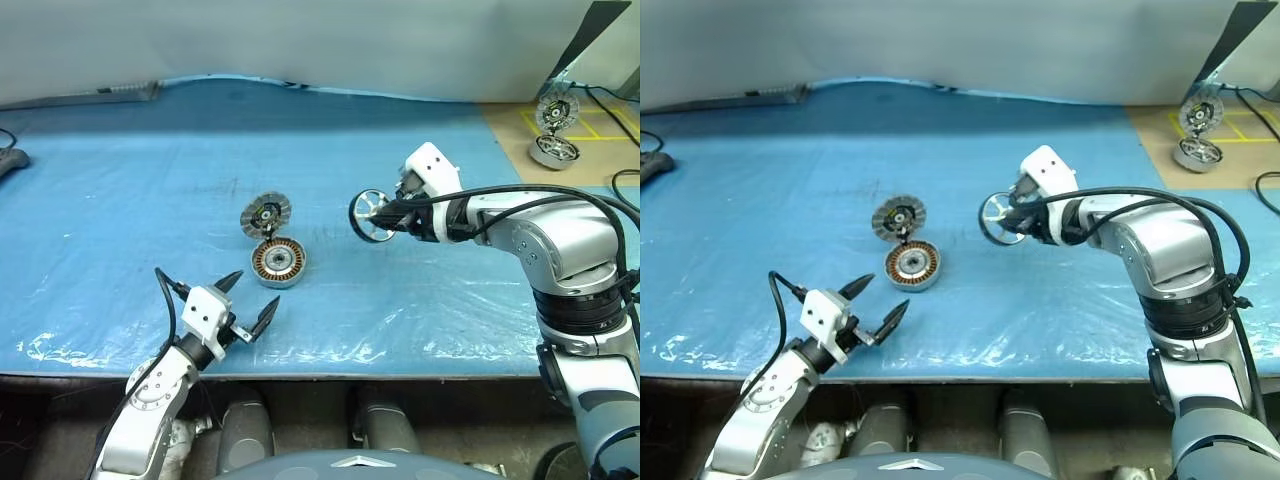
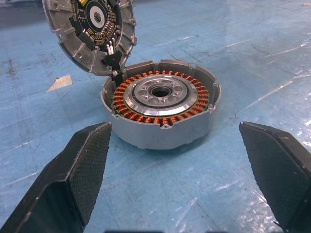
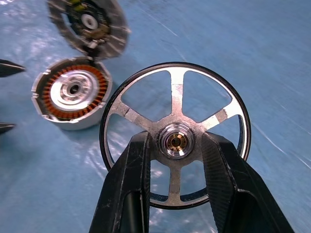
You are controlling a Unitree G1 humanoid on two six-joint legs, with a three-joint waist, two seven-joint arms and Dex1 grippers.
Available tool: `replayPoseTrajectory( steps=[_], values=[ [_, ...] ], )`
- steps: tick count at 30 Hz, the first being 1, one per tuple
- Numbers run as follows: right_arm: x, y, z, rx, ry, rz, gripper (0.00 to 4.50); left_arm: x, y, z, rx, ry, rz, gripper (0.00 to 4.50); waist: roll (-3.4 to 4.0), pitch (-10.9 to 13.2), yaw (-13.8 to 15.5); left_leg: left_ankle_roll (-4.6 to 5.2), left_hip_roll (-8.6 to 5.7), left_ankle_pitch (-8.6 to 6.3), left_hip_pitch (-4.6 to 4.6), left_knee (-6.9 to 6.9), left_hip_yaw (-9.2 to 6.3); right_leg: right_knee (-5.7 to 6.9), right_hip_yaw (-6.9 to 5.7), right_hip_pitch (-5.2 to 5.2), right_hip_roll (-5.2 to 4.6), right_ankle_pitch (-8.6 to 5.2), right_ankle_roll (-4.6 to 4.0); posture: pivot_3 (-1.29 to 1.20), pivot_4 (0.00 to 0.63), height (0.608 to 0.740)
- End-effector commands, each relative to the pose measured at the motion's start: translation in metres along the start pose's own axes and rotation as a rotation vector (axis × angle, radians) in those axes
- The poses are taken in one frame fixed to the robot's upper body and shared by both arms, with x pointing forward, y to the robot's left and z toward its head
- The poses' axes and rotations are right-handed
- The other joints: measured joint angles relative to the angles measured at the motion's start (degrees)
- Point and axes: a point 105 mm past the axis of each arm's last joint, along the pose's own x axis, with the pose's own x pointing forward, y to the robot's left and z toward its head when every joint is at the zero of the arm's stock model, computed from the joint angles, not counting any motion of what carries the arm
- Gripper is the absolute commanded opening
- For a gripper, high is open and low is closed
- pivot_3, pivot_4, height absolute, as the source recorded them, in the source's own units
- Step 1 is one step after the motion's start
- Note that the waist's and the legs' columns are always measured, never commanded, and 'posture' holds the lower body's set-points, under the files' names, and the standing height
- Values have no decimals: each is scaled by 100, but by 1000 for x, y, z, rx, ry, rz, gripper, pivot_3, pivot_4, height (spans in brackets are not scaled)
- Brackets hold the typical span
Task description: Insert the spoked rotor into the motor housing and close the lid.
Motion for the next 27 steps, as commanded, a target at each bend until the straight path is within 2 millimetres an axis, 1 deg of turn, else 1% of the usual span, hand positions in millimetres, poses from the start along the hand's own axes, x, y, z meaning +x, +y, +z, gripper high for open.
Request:
replayPoseTrajectory(
  steps=[1,4,9,12,16,19,25,27],
  values=[
    [3,21,17,-58,-58,74,1182,0,1,5,3,-24,4,4500,0,0,-1,0,0,0,0,1,0,0,0,1,0,0,0,0,150,740],
    [12,37,21,-73,-73,134,1182,-1,2,4,-3,-24,13,4500,0,0,0,0,0,0,-1,-1,0,-1,-1,0,0,0,0,0,150,740],
    [32,51,23,-104,-81,169,1182,-4,8,3,-6,-20,43,4500,0,0,4,-1,-1,0,-3,-2,0,-2,-1,-1,-1,0,0,0,150,740],
    [45,60,26,-123,-92,190,1182,-5,8,1,-9,-16,36,4500,0,0,2,-1,0,0,-2,-2,0,-1,-1,-1,0,0,0,0,150,740],
    [55,68,33,-134,-112,213,1182,-4,6,1,-12,-19,40,4500,0,0,-1,-2,0,0,-3,-1,0,-1,-1,-1,0,0,0,0,150,740],
    [63,69,35,-133,-118,217,1182,-4,4,2,-14,-20,37,4500,0,0,-2,-2,0,0,-4,-2,0,-1,-2,-1,0,0,0,0,150,740],
    [68,71,36,-118,-125,219,1182,-9,-2,-1,-22,-8,25,4500,0,0,-1,-2,0,0,-5,-3,-1,-2,-3,-1,0,0,1,0,150,740],
    [69,73,35,-116,-124,227,1182,-9,-1,0,-21,-14,40,4500,0,0,-1,-2,1,0,-4,-3,-1,-2,-3,-1,0,0,1,0,150,740]
  ],
)
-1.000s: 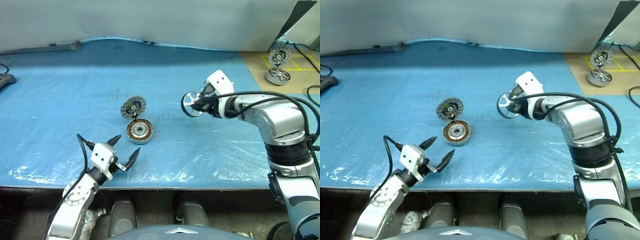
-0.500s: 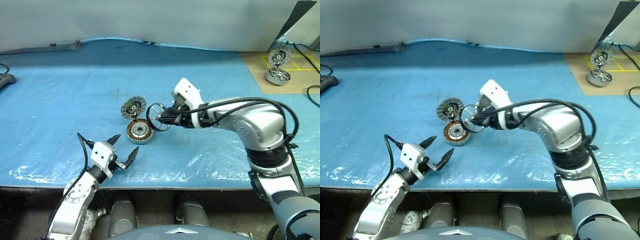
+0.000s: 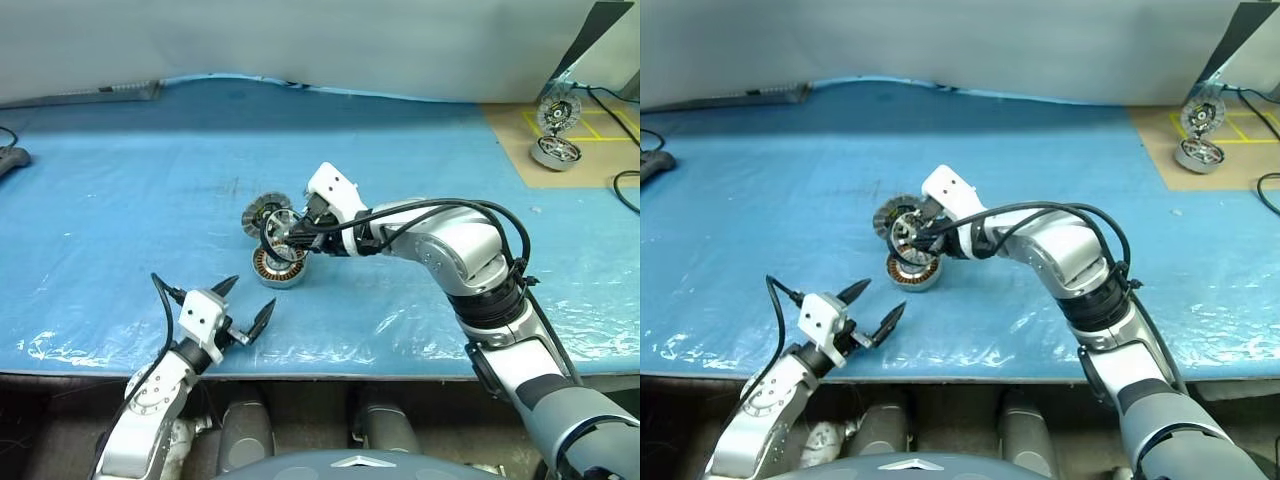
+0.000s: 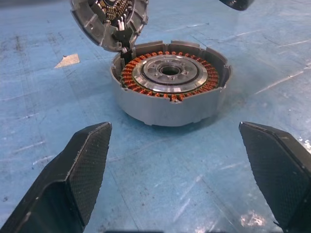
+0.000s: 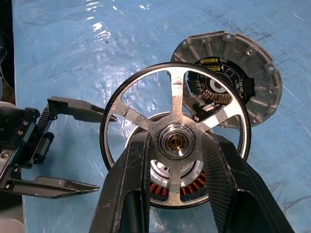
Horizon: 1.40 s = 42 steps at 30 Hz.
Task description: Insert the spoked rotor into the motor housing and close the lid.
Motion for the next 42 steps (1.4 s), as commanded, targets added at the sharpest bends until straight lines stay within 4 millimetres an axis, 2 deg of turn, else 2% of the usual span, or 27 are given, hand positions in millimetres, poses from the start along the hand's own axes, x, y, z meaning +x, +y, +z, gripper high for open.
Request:
replayPoseTrajectory(
  steps=[1,13,22,29,30,35,39,42],
  values=[
    [0,6,13,-42,-45,15,1182,0,-1,14,26,-56,8,4500,0,0,-1,0,0,0,0,0,0,0,0,0,0,0,0,0,150,740],
    [26,8,-11,-36,5,18,1182,-1,2,15,30,-59,15,4500,0,0,-5,0,0,0,-1,1,0,0,0,0,0,0,0,0,150,740],
    [27,2,-38,-22,73,4,1182,-2,0,15,29,-57,13,4500,-1,0,-4,0,0,0,0,2,0,1,0,0,0,0,0,0,150,740],
    [28,3,-42,-26,91,9,1182,-2,0,16,33,-57,13,4500,-1,-1,3,0,-1,0,1,4,0,1,1,2,-1,0,0,0,150,740],
    [28,3,-42,-26,90,7,1924,-2,0,16,33,-58,12,4500,-1,-1,3,0,-1,0,1,4,0,2,1,2,-1,0,0,0,150,740],
    [27,-2,-31,-37,60,-30,3499,-2,0,16,33,-58,9,4500,-2,-1,-5,0,0,0,0,4,0,3,1,1,0,1,0,0,150,740],
    [18,-10,-9,0,-24,-47,3499,-2,0,16,34,-57,7,4500,-1,-1,-8,0,0,0,1,5,0,5,1,1,0,1,0,0,150,740],
    [12,-13,3,65,-144,-47,2820,-2,0,16,35,-57,8,4500,-3,-2,-7,0,0,0,2,7,0,8,1,1,0,1,0,0,150,740]
  ],
)
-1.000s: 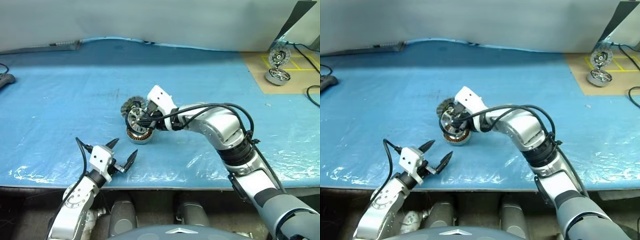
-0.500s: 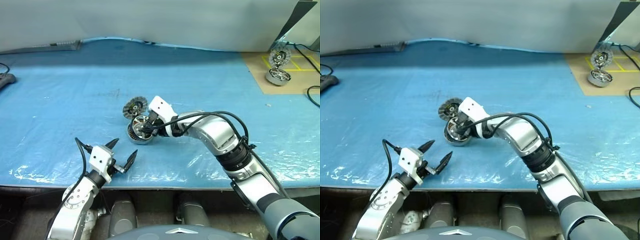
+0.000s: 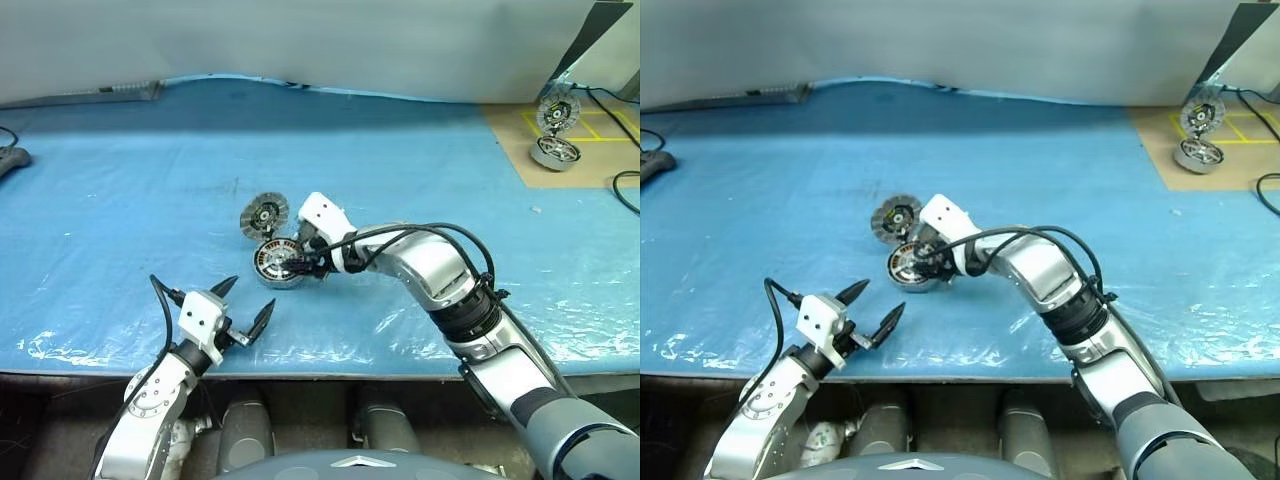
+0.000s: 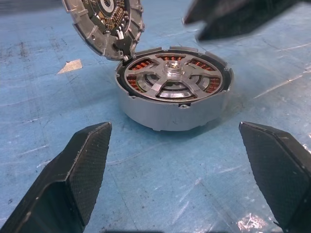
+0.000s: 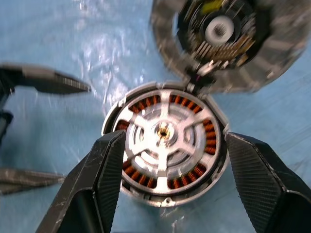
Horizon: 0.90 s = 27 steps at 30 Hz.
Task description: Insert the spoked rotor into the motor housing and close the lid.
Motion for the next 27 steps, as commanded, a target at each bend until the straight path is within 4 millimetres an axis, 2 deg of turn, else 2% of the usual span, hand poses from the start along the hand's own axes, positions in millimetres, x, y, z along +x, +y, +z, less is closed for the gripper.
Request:
replayPoseTrajectory(
  steps=[1,5,8,13,15,18,20,27],
  values=[
    [-10,-1,22,31,-169,-2,2486,-1,0,12,26,-45,-2,4500,-1,-1,2,0,1,0,0,0,0,0,0,0,0,0,0,0,150,740],
    [-2,2,3,56,-208,-14,1061,-1,1,12,27,-44,-5,4500,-10,-6,11,0,2,0,-1,-2,0,-3,-3,0,0,0,0,0,150,740],
    [15,6,-12,52,-203,-20,14,0,2,13,26,-46,-9,4500,-10,-6,-13,0,2,0,-2,0,0,0,-2,-1,0,0,0,0,150,740],
    [34,6,-23,54,-199,-32,14,1,3,15,30,-50,-11,4500,-10,-6,-41,1,4,0,4,5,0,13,-1,-2,1,0,-1,0,150,740],
    [37,8,-27,59,-192,-22,14,1,4,15,33,-52,-9,4500,-11,-7,-38,1,2,-1,0,8,0,11,-1,-2,-1,0,-1,0,150,740],
    [39,14,-45,33,-123,22,14,1,7,17,33,-59,8,4500,-11,-7,-25,1,2,-1,-5,6,0,6,-2,-2,-1,-1,-1,0,150,740],
    [38,12,-51,41,-117,18,14,-1,11,20,40,-67,23,4500,-12,-7,-27,1,3,-1,-3,5,0,6,-3,-1,0,-1,-1,0,150,740],
    [30,3,-38,87,-187,1,14,-7,23,27,1,-91,67,4500,-13,-8,-28,2,3,-1,3,9,0,11,-1,2,0,0,-1,0,150,740]
  ],
)
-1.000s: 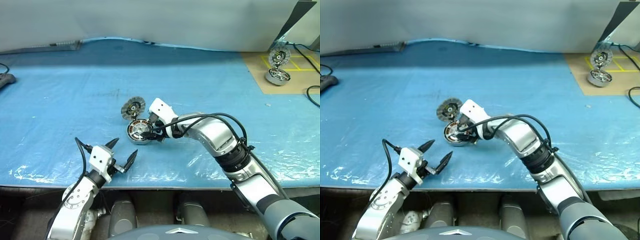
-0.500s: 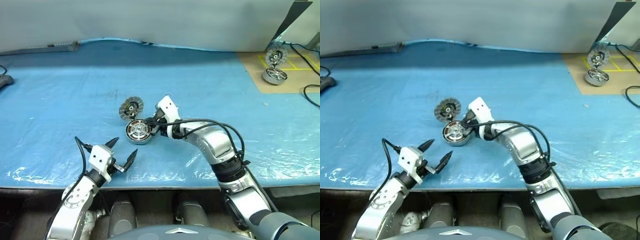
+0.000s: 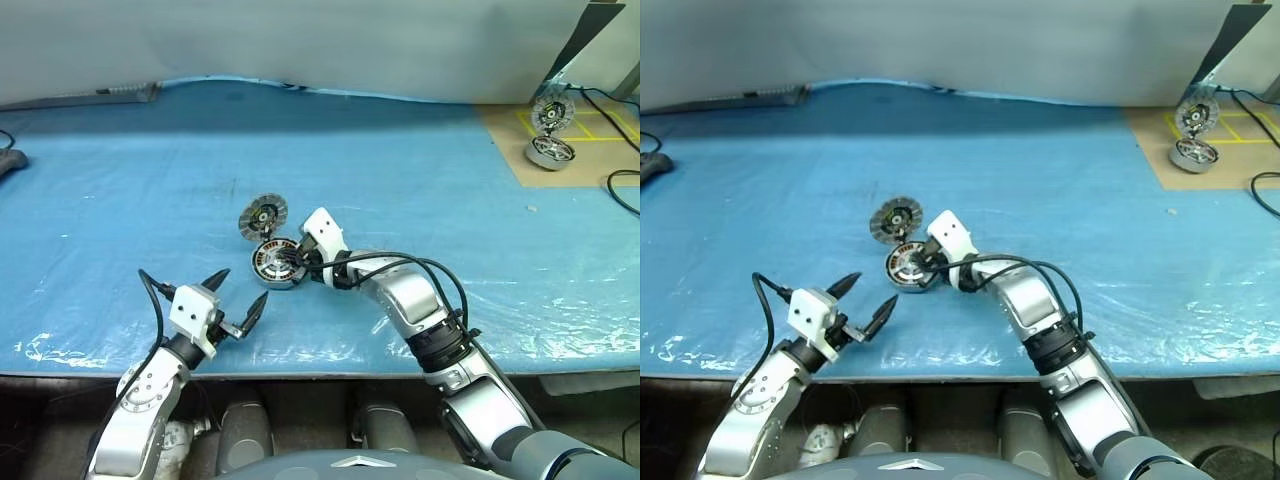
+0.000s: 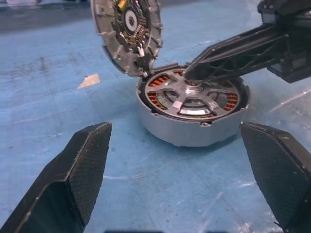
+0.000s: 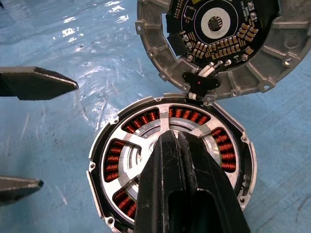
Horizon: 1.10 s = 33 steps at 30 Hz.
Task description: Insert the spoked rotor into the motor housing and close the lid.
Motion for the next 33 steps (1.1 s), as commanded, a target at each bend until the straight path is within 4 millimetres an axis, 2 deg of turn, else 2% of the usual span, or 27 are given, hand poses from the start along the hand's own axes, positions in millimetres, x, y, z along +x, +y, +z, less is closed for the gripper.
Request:
replayPoseTrajectory(
  steps=[1,4,11,20,24,31,33],
  values=[
    [-3,-2,6,20,-27,1,14,-5,8,17,-25,-61,28,4500,0,0,1,0,0,0,0,0,0,0,0,0,0,0,0,0,150,740],
    [-4,-2,6,18,-24,5,14,-10,16,21,-80,-82,61,4500,0,0,0,0,0,0,-2,0,0,0,0,-1,0,0,0,0,150,740],
    [-3,0,7,13,-20,14,14,-42,88,51,-53,-167,297,4500,-1,0,-10,0,4,0,-1,-1,0,2,-3,-2,3,0,-1,0,150,740],
    [-5,-3,9,14,-26,-8,14,-73,153,56,-260,-249,441,4500,-7,-3,-4,-1,1,0,-1,-1,0,1,-3,-2,3,0,-1,0,150,740],
    [-8,-4,8,21,-25,-22,14,-70,158,48,-328,-240,412,4500,-16,-5,1,-1,-2,0,-1,0,0,0,-1,-2,2,0,0,0,150,740],
    [-10,-3,7,28,-25,-38,14,-52,149,24,-435,-205,353,4500,-25,-7,10,-1,0,1,-2,-1,-1,0,-3,-1,2,0,0,0,150,740],
    [-11,-4,7,31,-25,-45,14,-26,132,23,-411,-192,313,4500,-28,-7,21,-1,0,1,-2,-1,-2,0,-3,-1,1,0,0,0,150,740]
  ],
)
